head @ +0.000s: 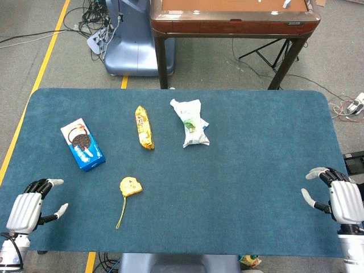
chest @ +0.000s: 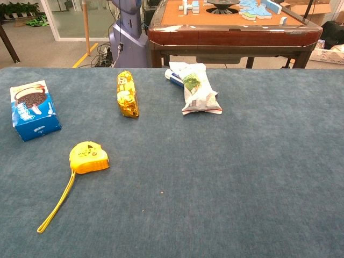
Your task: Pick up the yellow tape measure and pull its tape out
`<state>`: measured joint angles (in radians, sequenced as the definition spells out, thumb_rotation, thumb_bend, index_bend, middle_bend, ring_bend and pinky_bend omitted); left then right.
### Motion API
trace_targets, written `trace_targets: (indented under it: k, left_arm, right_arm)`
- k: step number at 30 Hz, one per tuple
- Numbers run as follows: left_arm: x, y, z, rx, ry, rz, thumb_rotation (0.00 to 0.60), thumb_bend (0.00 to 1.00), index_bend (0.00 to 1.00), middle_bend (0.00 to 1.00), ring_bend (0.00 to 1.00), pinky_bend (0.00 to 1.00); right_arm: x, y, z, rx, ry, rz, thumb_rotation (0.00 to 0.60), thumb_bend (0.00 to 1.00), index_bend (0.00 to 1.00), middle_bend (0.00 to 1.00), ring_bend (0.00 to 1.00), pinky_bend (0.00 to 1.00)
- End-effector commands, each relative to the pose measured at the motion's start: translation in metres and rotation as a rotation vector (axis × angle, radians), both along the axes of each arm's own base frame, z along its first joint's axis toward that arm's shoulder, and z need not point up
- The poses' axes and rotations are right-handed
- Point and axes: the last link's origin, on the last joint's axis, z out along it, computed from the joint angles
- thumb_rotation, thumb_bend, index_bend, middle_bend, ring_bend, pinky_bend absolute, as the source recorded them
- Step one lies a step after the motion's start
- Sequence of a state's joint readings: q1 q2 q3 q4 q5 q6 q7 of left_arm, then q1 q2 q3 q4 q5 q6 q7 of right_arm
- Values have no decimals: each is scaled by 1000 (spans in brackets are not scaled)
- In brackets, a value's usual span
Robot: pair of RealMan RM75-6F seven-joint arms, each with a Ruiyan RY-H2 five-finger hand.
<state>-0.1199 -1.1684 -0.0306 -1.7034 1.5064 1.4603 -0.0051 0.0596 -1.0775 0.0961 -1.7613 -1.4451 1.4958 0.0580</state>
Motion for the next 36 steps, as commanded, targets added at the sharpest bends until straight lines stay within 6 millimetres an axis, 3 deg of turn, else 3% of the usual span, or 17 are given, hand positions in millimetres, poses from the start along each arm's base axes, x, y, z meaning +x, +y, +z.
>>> trace_targets:
  k: [1, 6, 15, 24, 36]
  left_arm:
    - [2, 2, -2, -9, -4, -8, 600, 263, 279, 290, 199, 170]
    - [11, 14, -9, -59, -14, -57, 600, 263, 282, 290, 199, 170]
    - [51, 42, -40, -237, 14, -194, 600, 263, 269, 290, 199, 170]
    - [83, 66, -83, -358, 97, -223, 600, 260, 220, 278, 190, 170]
    - [101, 88, -125, -408, 155, -176, 600, 239, 122, 194, 144, 170]
  right_arm:
    - [2, -2, 4, -17, 5, 17, 600, 364, 455, 365, 268, 286]
    - [9, -8, 15, -51, 23, 42, 600, 365, 455, 365, 261, 286]
    - [21, -17, 35, -96, 56, 86, 600, 365, 455, 365, 261, 286]
    - [16, -12, 39, -97, 47, 64, 600, 365, 455, 365, 255, 286]
    - [6, -1, 44, -98, 34, 35, 600, 365, 455, 365, 248, 286]
